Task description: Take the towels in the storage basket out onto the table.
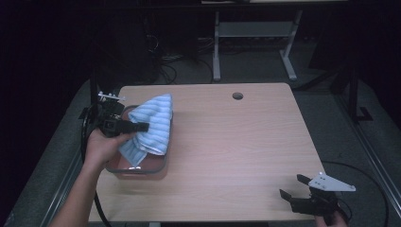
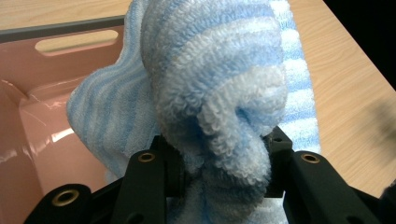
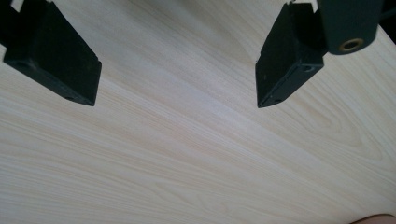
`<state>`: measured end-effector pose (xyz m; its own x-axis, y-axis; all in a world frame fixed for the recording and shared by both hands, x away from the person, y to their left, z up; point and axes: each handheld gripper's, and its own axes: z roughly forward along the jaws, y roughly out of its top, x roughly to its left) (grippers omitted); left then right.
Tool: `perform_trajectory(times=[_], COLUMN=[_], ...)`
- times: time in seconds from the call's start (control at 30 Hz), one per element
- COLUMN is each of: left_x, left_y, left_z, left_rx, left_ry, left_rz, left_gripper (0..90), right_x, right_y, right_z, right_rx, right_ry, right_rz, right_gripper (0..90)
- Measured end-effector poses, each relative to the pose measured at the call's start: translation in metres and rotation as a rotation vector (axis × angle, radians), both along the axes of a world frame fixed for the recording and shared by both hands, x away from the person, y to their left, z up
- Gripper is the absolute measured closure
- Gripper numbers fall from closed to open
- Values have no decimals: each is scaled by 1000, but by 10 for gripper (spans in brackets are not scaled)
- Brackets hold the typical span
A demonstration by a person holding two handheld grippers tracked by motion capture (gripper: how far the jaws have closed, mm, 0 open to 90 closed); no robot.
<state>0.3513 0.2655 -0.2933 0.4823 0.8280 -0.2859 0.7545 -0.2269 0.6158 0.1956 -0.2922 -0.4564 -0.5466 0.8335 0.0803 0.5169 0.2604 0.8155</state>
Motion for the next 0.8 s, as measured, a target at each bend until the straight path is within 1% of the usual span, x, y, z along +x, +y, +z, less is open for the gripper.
perform_trajectory(times=[0.2,0.37,0.47,0.6,0.67,0.7,0.8], left_x=[0,0,0,0,0,0,1], left_y=[-5,-10,-14,-19,-24,-26,-31], left_z=[7,12,17,21,26,27,30], left_rx=[-14,2,-6,-2,-2,-8,-3], left_ry=[-9,-6,-15,-15,-21,-22,-24], left_rz=[-5,-25,-33,-45,-57,-58,-65], left_gripper=[619,619,619,619,619,619,618], right_x=[0,0,0,1,1,1,1], right_y=[0,0,0,0,1,1,2], right_z=[0,0,1,0,0,0,1], right_rx=[-1,-1,-2,-2,-2,-3,-2], right_ry=[0,2,-2,-1,-1,-2,-1], right_rz=[0,4,3,5,7,10,10], right_gripper=[137,137,137,137,137,137,137])
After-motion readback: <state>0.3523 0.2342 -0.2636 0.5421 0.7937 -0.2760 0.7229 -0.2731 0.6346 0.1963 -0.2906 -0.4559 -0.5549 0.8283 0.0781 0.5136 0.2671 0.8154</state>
